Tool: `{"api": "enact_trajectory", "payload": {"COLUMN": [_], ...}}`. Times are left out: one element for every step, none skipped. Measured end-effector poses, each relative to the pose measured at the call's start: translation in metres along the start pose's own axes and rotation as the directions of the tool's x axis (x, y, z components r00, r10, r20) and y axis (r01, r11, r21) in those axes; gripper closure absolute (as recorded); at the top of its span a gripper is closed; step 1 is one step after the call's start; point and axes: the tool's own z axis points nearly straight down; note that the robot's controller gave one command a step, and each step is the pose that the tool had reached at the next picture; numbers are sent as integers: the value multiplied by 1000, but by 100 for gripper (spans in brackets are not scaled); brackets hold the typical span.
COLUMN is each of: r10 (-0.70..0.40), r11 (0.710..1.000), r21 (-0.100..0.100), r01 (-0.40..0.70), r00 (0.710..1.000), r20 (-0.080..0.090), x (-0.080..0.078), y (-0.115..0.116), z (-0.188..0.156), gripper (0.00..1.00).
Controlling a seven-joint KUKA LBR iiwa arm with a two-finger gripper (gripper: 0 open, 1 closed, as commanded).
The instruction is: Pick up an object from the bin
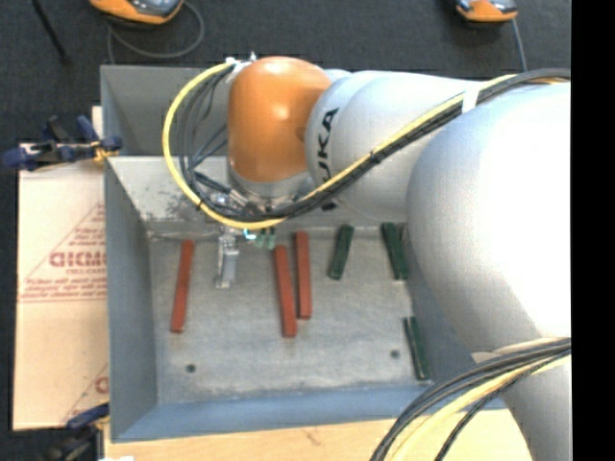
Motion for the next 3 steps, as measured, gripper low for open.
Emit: {"api": "enact_trajectory", "payload": {"r10": [-514,-843,-946], "r11": [858,539,324], "r21": [4,9,9], "r01": [514,842,946], "r00": [858,539,324], "r20": [7,8,6], "x": [13,11,18], "y": [16,12,40], "z": [67,36,24], "gripper": [0,0,0]}}
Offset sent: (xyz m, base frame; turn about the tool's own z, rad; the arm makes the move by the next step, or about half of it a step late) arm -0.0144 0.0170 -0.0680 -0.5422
